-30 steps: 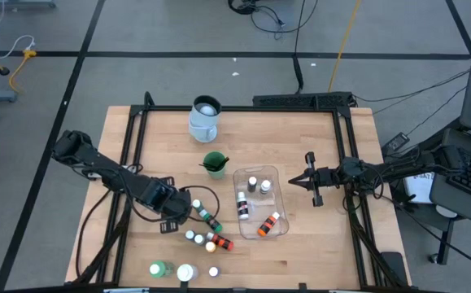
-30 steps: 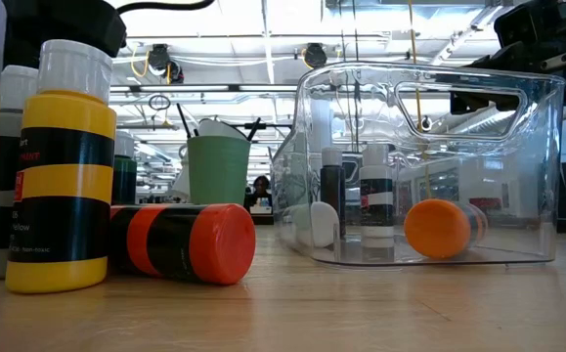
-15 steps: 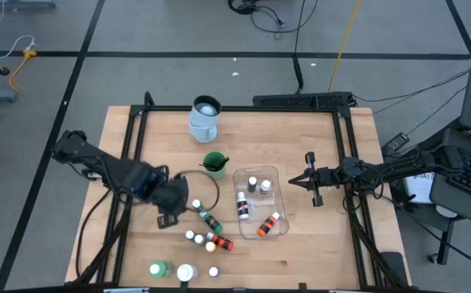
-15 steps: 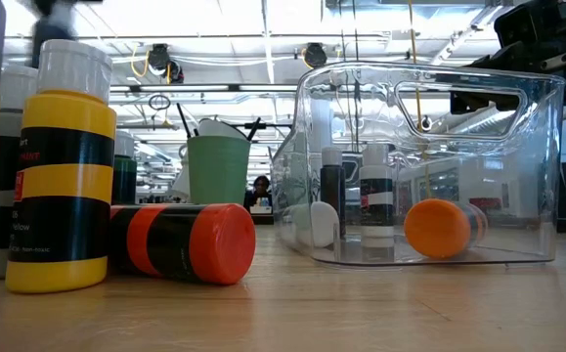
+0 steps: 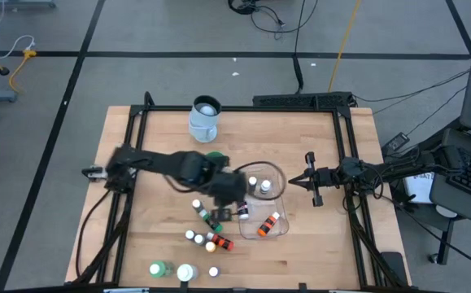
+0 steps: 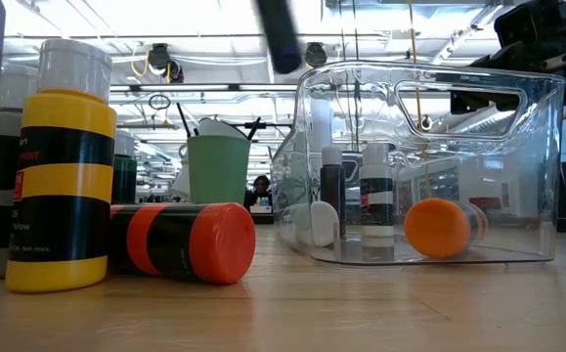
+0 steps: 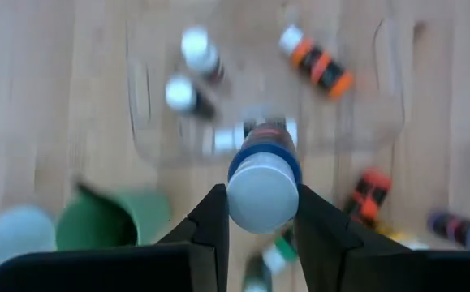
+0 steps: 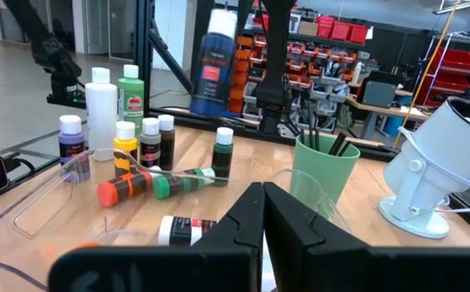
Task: Pick & Place Paint Supplies
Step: Put the small blue paint bottle into the transparent bin, then put the small green paint bottle into the transparent bin
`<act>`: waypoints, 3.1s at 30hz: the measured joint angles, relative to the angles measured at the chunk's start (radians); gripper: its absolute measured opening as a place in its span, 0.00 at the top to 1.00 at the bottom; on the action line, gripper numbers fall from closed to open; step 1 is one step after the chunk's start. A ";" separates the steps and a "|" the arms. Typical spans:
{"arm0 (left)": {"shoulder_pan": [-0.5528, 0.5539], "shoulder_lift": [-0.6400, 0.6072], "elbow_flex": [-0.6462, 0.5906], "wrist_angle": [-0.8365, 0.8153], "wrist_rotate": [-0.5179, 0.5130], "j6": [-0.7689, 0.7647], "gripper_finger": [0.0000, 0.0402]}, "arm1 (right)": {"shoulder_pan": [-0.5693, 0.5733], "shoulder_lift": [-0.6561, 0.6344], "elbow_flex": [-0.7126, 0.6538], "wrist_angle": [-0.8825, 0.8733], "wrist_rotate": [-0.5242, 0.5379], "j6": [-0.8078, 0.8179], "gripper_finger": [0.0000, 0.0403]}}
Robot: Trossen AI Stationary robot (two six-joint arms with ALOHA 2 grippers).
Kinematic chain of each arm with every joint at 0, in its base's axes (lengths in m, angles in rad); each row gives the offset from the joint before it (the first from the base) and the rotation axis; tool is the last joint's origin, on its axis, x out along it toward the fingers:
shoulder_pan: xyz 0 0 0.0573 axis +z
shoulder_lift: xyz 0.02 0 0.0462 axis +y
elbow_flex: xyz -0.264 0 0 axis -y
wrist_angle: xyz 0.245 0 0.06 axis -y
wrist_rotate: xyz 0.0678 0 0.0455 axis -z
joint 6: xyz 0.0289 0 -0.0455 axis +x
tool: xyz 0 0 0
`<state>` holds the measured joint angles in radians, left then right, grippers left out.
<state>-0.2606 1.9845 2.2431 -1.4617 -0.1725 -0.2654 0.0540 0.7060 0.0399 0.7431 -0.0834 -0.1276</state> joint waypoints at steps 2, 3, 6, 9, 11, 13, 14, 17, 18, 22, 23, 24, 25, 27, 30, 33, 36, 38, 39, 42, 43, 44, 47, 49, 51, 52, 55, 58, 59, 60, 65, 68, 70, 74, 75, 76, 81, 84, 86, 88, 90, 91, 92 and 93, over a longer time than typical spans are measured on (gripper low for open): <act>0.026 0.071 0.100 0.005 0.013 0.053 0.77 | 0.000 0.000 0.000 -0.006 0.000 0.000 0.99; 0.037 0.097 0.117 0.022 0.017 0.074 0.77 | 0.000 0.000 0.000 -0.011 0.000 0.000 0.99; 0.077 0.120 0.066 0.115 0.050 0.134 0.77 | 0.000 0.000 0.000 -0.023 0.000 0.000 0.99; 0.113 0.160 0.050 0.126 0.053 0.155 0.77 | 0.000 0.001 0.000 -0.024 0.000 0.000 0.99; 0.130 0.191 0.049 0.128 0.041 0.156 0.77 | 0.000 0.003 0.000 -0.018 0.000 0.000 0.99; 0.143 0.224 0.047 0.129 0.042 0.160 0.77 | 0.000 0.003 0.000 -0.022 0.000 -0.007 0.99; 0.147 0.236 0.047 0.128 0.047 0.160 0.77 | 0.000 0.003 0.000 -0.022 0.000 -0.012 0.99; 0.158 0.266 0.046 0.127 0.063 0.160 0.77 | 0.000 0.004 0.000 -0.019 0.000 -0.014 0.99; 0.159 0.277 0.046 0.127 0.067 0.162 0.77 | 0.000 0.004 0.000 -0.020 0.000 -0.014 0.99; 0.160 0.309 0.046 0.138 0.067 0.166 0.77 | 0.000 0.004 0.000 -0.020 0.000 -0.012 0.99; 0.160 0.311 0.046 0.140 0.066 0.166 0.77 | 0.000 0.004 0.000 -0.020 0.000 -0.012 0.99; 0.160 0.313 0.045 0.148 0.064 0.166 0.77 | 0.000 0.004 0.000 -0.021 0.000 -0.012 0.99; 0.159 0.318 0.043 0.164 0.061 0.166 0.77 | 0.000 0.004 0.000 -0.022 0.000 -0.012 0.99; 0.159 0.320 0.041 0.184 0.059 0.166 0.77 | 0.000 0.004 0.000 -0.022 0.000 -0.012 0.99; 0.161 0.335 0.035 0.198 0.059 0.166 0.77 | 0.000 0.004 0.000 -0.023 0.000 -0.012 0.99; 0.169 0.348 0.031 0.187 0.060 0.160 0.77 | 0.000 0.004 0.000 -0.022 0.000 -0.011 0.99; 0.173 0.368 0.031 0.187 0.059 0.158 0.77 | 0.000 0.005 0.000 -0.023 0.000 -0.011 0.99; 0.172 0.378 0.033 0.192 0.058 0.158 0.77 | 0.000 0.005 0.000 -0.022 0.000 -0.011 0.99; 0.172 0.379 0.033 0.191 0.056 0.158 0.77 | 0.000 0.005 0.000 -0.024 0.000 -0.011 0.99; 0.171 0.383 0.033 0.195 0.051 0.156 0.77 | 0.000 0.005 0.000 -0.021 0.000 -0.011 0.99; 0.171 0.383 0.033 0.199 0.051 0.151 0.77 | 0.000 0.005 0.000 -0.022 0.000 -0.012 0.99; 0.172 0.383 0.033 0.203 0.052 0.148 0.77 | 0.000 0.005 0.000 -0.022 0.000 -0.012 0.99; 0.172 0.384 0.033 0.207 0.053 0.126 0.75 | 0.000 0.005 0.000 -0.022 0.000 -0.012 0.99; 0.172 0.384 0.033 0.207 0.062 0.134 0.70 | 0.000 0.005 0.000 -0.022 0.000 -0.012 0.99; 0.172 0.386 0.033 0.206 0.069 0.153 0.61 | 0.000 0.005 0.000 -0.022 0.000 -0.012 0.99; 0.172 0.389 0.032 0.205 0.077 0.155 0.57 | 0.000 0.005 0.000 -0.023 0.000 -0.012 0.99; 0.172 0.386 0.032 0.183 0.101 0.149 0.46 | 0.000 0.005 0.000 -0.025 0.000 -0.012 0.99; 0.169 0.344 0.038 0.132 0.158 0.130 0.38 | 0.000 0.005 0.000 -0.025 0.000 -0.013 0.99; 0.166 0.331 0.038 0.115 0.166 0.123 0.36 | 0.000 0.005 0.000 -0.025 0.000 -0.013 0.99; 0.164 0.310 0.040 0.100 0.175 0.113 0.34 | 0.000 0.006 0.000 -0.022 0.000 -0.013 0.99; 0.128 0.173 0.039 0.006 0.108 0.070 0.30 | 0.000 0.011 0.000 -0.024 0.000 -0.008 0.99; 0.083 0.064 0.039 -0.037 -0.035 0.042 0.31 | 0.000 0.012 0.000 -0.025 0.000 -0.008 0.99; 0.049 0.003 0.040 -0.074 -0.123 0.016 0.33 | 0.000 0.012 0.000 -0.022 0.000 -0.008 0.99; -0.011 -0.077 0.021 -0.107 -0.196 -0.055 0.38 | 0.000 0.012 0.000 -0.025 0.000 -0.009 0.99; -0.027 -0.101 0.000 -0.101 -0.195 -0.070 0.39 | 0.000 0.012 0.000 -0.026 0.000 -0.009 0.99; -0.044 -0.121 -0.025 -0.101 -0.196 -0.091 0.41 | 0.000 0.012 0.000 -0.026 0.000 -0.008 0.99; -0.099 -0.183 -0.258 -0.089 -0.168 -0.209 0.49 | 0.000 0.012 0.000 -0.022 0.000 -0.008 0.99; -0.111 -0.208 -0.443 0.011 -0.102 -0.245 0.53 | 0.000 0.012 0.000 -0.022 0.000 -0.008 0.99; -0.108 -0.214 -0.546 0.075 -0.033 -0.265 0.54 | 0.000 0.013 0.000 -0.022 0.002 -0.008 0.99; -0.100 -0.213 -0.632 0.129 0.039 -0.269 0.52 | 0.000 0.013 0.000 -0.022 0.002 -0.006 0.99; -0.092 -0.212 -0.699 0.161 0.083 -0.259 0.48 | 0.000 0.013 0.000 -0.022 0.002 0.000 0.99; -0.087 -0.213 -0.725 0.167 0.091 -0.249 0.46 | 0.000 0.013 0.000 -0.022 0.003 0.002 0.99; -0.083 -0.213 -0.747 0.170 0.091 -0.240 0.43 | 0.000 0.012 0.000 -0.022 0.003 0.003 0.99; -0.079 -0.213 -0.766 0.173 0.090 -0.231 0.40 | 0.000 0.013 0.000 -0.022 0.003 0.003 0.99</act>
<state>-0.3395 1.7714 1.4775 -1.2885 -0.0823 -0.4966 0.0544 0.7185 0.0399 0.7216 -0.0807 -0.1242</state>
